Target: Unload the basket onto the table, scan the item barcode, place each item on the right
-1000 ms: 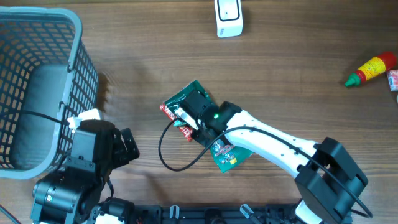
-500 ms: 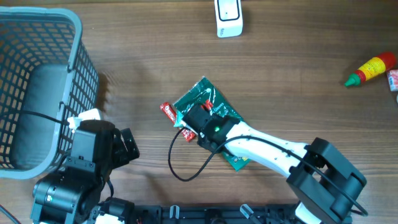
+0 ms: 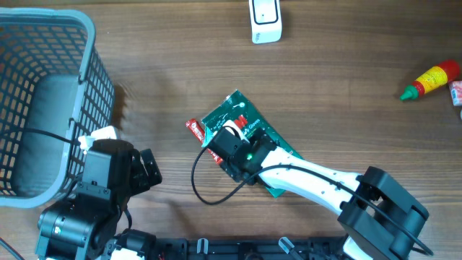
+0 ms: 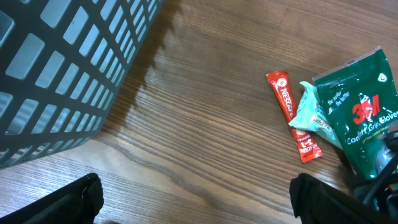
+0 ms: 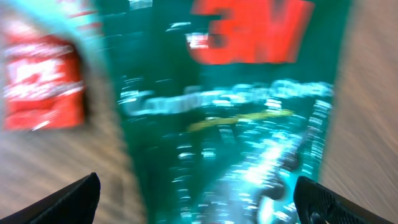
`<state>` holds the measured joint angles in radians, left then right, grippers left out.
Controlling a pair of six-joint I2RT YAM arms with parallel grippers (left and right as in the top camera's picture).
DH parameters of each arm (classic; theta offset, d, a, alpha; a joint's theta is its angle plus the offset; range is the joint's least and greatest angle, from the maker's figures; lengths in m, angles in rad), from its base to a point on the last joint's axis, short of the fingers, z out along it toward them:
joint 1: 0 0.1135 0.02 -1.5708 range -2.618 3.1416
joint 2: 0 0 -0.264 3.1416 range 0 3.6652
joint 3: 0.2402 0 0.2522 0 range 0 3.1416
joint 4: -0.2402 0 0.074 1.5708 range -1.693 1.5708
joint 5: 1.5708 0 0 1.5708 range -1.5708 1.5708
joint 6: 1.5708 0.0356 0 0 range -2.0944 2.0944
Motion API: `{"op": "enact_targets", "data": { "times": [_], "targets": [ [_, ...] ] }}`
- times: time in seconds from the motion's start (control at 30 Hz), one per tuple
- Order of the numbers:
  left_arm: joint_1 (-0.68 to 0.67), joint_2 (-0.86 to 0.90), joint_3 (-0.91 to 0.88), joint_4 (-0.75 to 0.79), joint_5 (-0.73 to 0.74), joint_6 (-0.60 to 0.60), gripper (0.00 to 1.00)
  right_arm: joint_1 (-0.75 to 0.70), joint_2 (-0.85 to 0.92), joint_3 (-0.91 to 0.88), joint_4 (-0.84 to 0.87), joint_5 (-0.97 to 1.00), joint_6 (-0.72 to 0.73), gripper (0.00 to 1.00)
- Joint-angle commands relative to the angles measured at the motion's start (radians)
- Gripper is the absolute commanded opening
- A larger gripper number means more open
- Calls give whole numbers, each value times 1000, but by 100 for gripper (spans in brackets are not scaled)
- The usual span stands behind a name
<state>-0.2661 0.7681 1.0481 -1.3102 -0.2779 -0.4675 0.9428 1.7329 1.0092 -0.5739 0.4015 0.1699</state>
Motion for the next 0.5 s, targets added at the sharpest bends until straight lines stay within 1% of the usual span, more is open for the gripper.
{"op": "enact_targets", "data": {
  "times": [0.0, 0.2, 0.33, 0.47],
  "targets": [
    [5, -2, 1, 0, 5, 15, 100, 6, -22, -29, 13, 131, 159, 100],
    [5, -2, 1, 0, 5, 15, 100, 102, -22, -36, 10, 136, 179, 100],
    [5, -2, 1, 0, 5, 15, 100, 154, -2, -37, -49, 188, 256, 100],
    [5, -2, 1, 0, 5, 15, 100, 158, 69, -37, -128, 265, 340, 100]
  ]
}}
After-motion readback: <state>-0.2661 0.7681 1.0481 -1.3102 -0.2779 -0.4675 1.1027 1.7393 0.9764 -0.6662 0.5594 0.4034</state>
